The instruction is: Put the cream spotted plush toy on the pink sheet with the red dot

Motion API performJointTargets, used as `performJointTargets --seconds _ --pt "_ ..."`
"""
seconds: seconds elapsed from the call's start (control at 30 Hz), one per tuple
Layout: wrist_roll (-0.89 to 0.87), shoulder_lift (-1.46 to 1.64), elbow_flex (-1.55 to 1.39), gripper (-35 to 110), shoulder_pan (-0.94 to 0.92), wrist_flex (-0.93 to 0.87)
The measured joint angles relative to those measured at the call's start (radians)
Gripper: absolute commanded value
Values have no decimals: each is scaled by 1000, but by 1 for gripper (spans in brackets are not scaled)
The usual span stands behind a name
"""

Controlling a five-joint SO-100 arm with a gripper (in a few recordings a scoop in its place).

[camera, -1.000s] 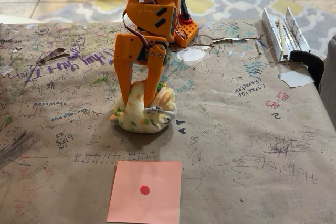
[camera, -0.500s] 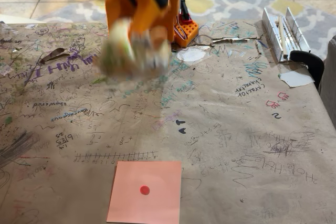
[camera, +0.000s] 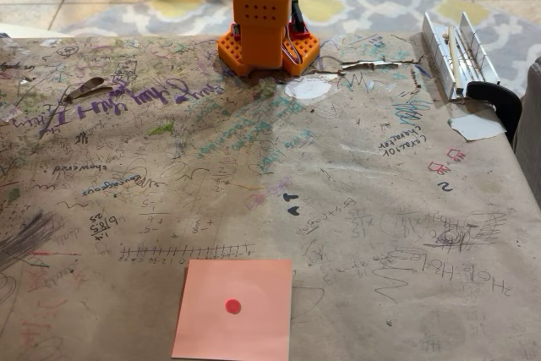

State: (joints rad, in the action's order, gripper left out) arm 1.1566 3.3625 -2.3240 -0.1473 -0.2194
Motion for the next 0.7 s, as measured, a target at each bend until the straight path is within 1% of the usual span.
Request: performJointTargets --seconds 0.13,0.33,0.57,0.7 --pt "-25 17 213 0 5 55" --pt "-66 18 468 0 20 15" --pt "-23 32 499 0 20 9" --pt "-34 32 495 0 20 17"
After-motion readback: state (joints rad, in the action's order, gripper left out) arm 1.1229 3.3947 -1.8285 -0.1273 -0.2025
